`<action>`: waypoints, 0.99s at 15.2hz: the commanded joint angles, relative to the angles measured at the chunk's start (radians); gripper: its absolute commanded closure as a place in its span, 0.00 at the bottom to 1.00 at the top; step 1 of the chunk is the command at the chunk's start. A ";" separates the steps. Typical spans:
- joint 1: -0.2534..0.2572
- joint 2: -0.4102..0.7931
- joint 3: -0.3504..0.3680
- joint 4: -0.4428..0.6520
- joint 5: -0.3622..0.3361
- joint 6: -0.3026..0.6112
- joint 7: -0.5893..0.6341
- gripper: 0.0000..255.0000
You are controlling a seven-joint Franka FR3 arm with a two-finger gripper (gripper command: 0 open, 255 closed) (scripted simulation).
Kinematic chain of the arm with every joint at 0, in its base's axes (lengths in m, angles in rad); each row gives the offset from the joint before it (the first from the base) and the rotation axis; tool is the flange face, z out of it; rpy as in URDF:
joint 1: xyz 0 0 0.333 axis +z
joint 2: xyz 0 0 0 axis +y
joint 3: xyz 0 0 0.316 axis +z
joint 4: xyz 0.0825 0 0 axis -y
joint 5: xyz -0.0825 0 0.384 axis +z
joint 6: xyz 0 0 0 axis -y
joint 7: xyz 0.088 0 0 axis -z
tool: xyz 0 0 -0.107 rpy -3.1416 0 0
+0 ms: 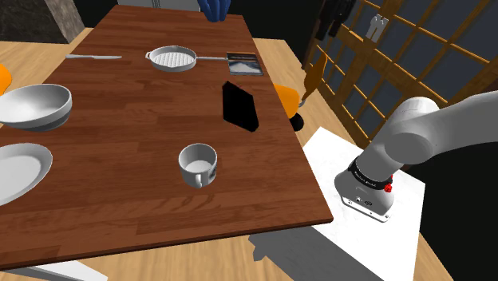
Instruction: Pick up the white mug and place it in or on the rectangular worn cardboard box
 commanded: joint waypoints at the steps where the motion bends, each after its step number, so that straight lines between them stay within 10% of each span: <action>1: 0.000 0.000 0.000 0.000 0.000 0.000 0.000 0.00; 15: 0.086 0.131 0.278 -0.172 0.130 0.353 0.244 0.00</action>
